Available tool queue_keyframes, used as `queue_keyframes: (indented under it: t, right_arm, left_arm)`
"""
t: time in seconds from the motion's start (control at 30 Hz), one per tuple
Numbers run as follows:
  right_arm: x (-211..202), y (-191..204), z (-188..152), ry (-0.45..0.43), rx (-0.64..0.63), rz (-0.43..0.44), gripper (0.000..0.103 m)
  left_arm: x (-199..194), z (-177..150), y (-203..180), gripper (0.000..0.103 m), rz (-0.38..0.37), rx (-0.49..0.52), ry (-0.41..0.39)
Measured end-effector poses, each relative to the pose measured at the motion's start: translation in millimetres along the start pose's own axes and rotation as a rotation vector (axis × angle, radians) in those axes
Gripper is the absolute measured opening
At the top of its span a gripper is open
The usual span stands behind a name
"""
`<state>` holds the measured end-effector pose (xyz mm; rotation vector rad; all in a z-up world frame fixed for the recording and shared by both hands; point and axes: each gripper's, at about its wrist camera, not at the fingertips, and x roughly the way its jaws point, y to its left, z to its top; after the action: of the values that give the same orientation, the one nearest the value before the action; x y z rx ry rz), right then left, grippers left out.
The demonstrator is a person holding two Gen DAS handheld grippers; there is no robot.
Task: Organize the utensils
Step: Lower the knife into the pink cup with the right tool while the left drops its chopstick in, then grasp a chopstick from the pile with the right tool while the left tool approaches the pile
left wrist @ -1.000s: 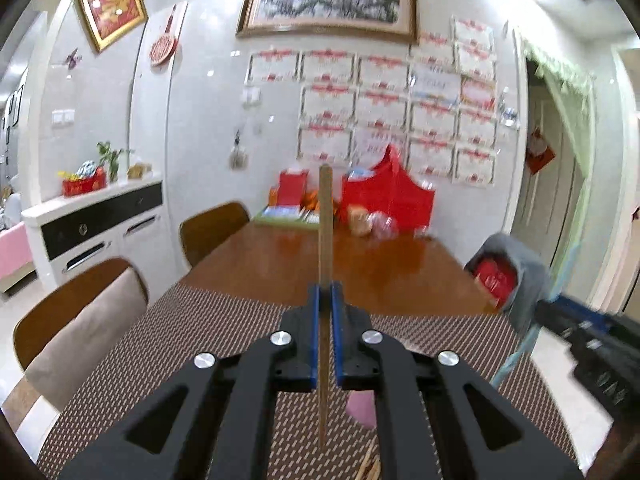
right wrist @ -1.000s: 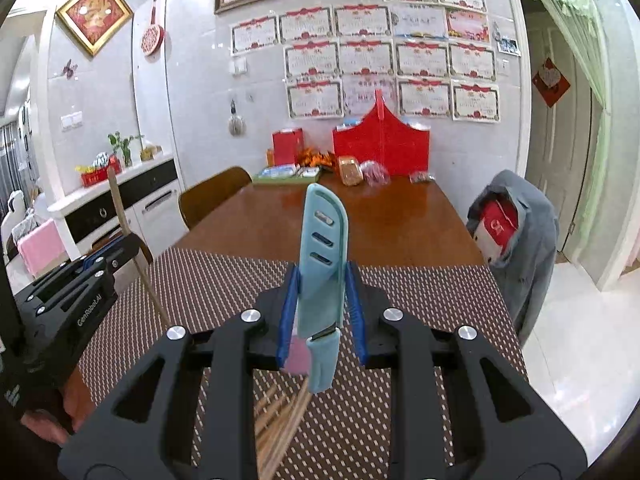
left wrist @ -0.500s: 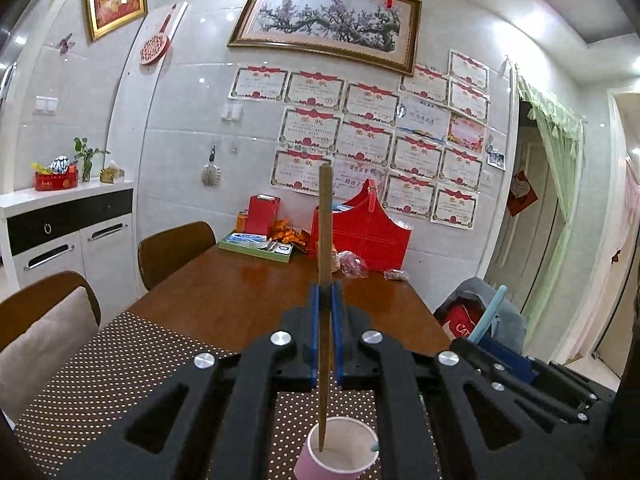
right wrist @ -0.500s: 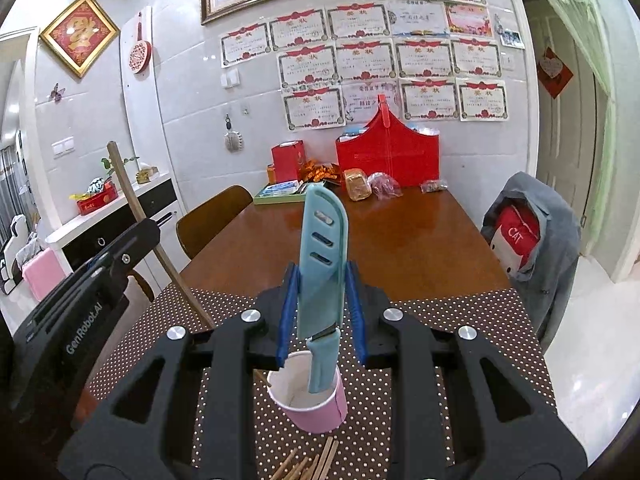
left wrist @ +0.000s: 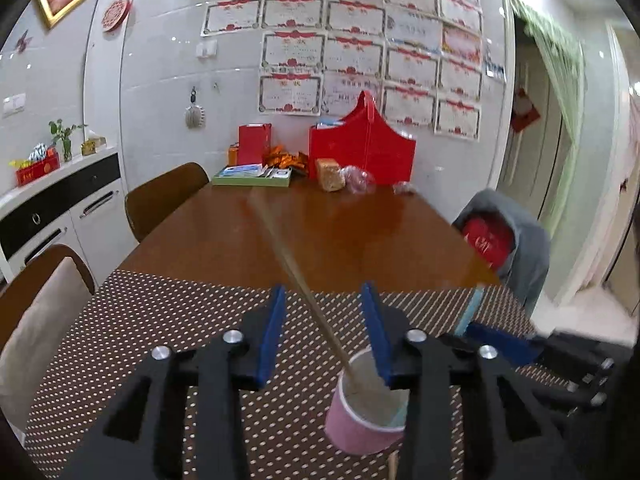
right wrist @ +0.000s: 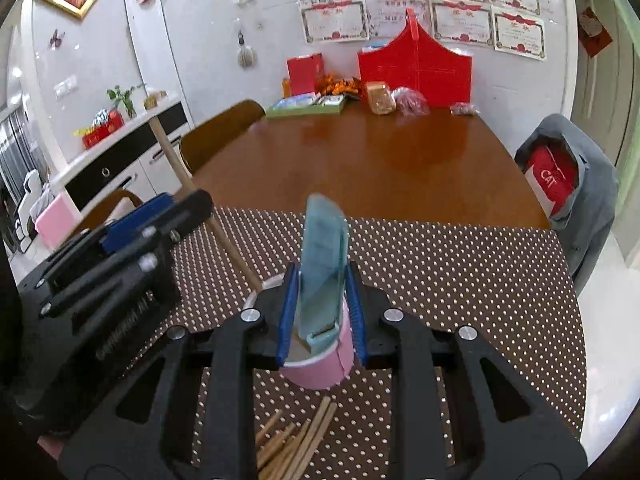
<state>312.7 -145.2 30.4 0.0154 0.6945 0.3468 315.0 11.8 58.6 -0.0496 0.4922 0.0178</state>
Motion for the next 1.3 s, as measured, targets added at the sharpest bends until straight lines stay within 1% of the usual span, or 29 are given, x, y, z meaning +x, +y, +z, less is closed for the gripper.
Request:
queue_keyframes:
  t: [0.03,0.07,0.1,0.13,0.23,0.43,0.47,0.6,0.73,0.8,0.93,1.13,1.23,1.3]
  right_arm:
    - [-3.1,-1.6,-0.9,-0.004,0.005,0.001,0.027]
    - [-6.9,-3.8,-1.1,-0.008,0.017,0.006,0.035]
    - [-11.6,-5.5,-1.1,-0.018,0.029,0.007,0.051]
    - [-16.6,-6.1,-1.0,-0.033,0.033,0.001,0.053]
    - [-27.5,-2.4,-1.7,-0.054,0.007,-0.01,0.053]
    - [-43.7,3.6,-5.0,-0.065,-0.01,-0.005,0.053]
    - [-45.0,3.9,-5.9,-0.064,-0.008,-0.005,0.053]
    - [-49.8,3.3,-12.2,-0.051,0.005,-0.008,0.056]
    - [-50.7,1.5,-21.9,-0.017,0.024,-0.01,0.056]
    - [-50.1,-0.3,-26.8,0.003,0.035,-0.005,0.056]
    - [-41.3,-4.1,-43.8,0.073,0.051,-0.011,0.056]
    - [-18.8,-9.1,-73.8,0.198,0.066,-0.022,0.056]
    - [-6.4,-8.9,-88.2,0.26,0.052,-0.032,0.056]
    - [3.1,-6.5,-97.0,0.306,0.032,-0.023,0.056]
  left_arm:
    - [1.4,-3.8,0.4,0.041,0.009,0.012,0.011]
    - [1.7,-7.0,1.7,0.041,0.01,0.016,0.022]
    - [1.6,-8.1,3.1,0.041,0.008,0.015,0.028]
    - [0.9,-8.8,4.8,0.041,0.007,0.012,0.031]
    - [-7.6,-9.6,7.6,0.041,0.012,0.015,0.012]
    - [-29.2,-9.6,8.6,0.048,0.007,0.018,-0.016]
    - [-32.6,-9.9,8.6,0.049,0.007,0.019,-0.02]
    - [-42.9,-14.0,9.0,0.05,0.01,0.024,-0.019]
    - [-49.8,-20.0,9.3,0.051,0.014,0.031,-0.011]
    - [-52.2,-22.4,10.2,0.052,0.015,0.033,-0.006]
    - [-55.8,-33.2,12.9,0.055,0.019,0.037,0.016]
    - [-51.1,-58.3,18.2,0.056,0.024,0.053,0.082]
    - [-45.0,-73.2,22.9,0.056,0.021,0.051,0.134]
    - [-41.9,-81.3,24.9,0.056,0.023,0.059,0.154]
